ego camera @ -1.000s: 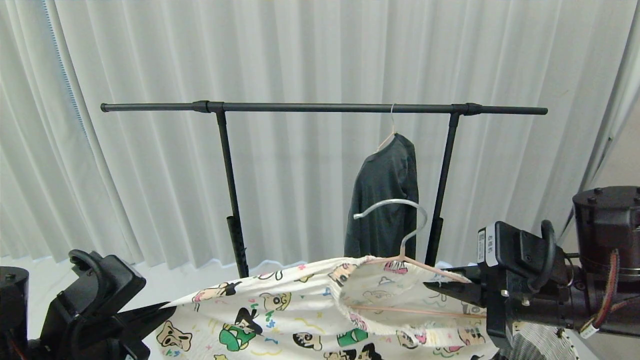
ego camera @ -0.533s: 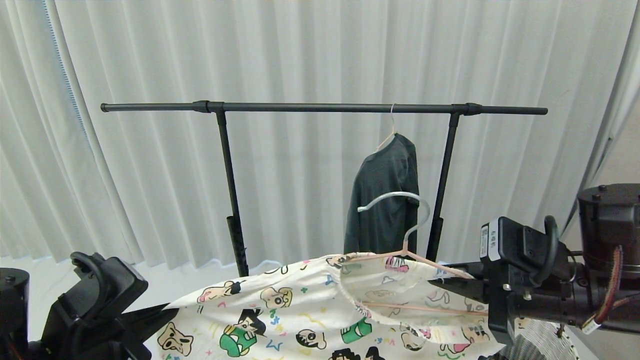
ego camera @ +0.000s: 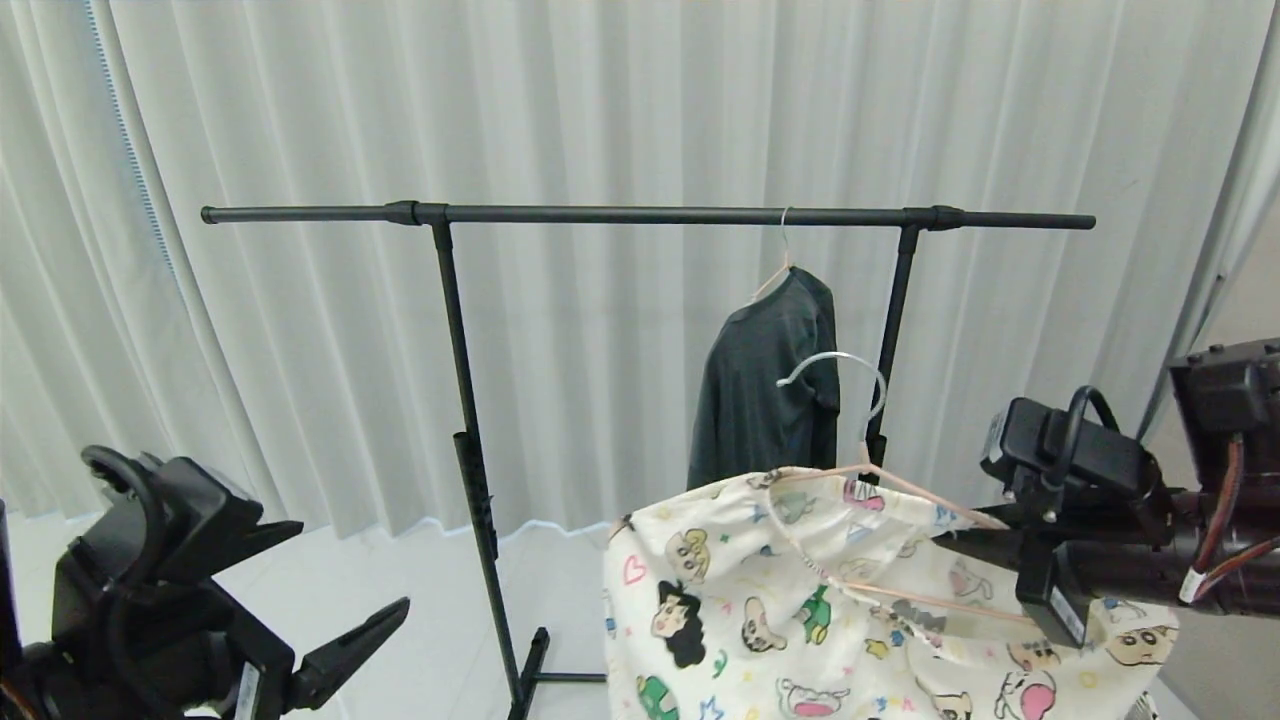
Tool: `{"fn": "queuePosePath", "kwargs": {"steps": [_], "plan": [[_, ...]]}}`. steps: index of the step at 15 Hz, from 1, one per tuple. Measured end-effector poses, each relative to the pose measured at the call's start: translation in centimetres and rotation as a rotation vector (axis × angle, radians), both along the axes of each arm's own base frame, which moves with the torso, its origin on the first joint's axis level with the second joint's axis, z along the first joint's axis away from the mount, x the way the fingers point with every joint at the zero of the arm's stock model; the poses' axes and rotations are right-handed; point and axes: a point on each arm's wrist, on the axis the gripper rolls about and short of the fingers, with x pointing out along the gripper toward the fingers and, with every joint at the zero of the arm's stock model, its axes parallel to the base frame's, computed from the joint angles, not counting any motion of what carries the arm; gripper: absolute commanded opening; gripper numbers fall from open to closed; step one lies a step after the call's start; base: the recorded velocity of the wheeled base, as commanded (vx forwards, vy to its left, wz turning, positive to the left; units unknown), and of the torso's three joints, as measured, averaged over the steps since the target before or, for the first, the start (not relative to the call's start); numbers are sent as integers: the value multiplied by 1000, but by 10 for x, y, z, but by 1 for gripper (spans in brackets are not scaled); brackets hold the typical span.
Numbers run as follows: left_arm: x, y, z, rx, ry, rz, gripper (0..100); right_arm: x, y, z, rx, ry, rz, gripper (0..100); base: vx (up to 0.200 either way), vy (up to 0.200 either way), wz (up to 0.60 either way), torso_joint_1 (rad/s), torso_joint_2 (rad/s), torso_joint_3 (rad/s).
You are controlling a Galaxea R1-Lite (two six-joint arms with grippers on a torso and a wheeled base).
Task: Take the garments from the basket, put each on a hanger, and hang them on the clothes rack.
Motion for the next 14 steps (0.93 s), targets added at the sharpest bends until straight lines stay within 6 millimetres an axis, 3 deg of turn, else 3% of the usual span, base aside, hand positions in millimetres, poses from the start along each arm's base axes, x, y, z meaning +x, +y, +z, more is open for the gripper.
{"fn": "queuePosePath", "kwargs": {"steps": [5,14], "plan": [[17,-1,16,-1,-100,80,100,5,-29,24,-30,84,-441,0,0,0,0,0,0,0],[21,-2,13,9,-81,77,100,6,-46,31,1,74,-580,0,0,0,0,0,0,0]]}}
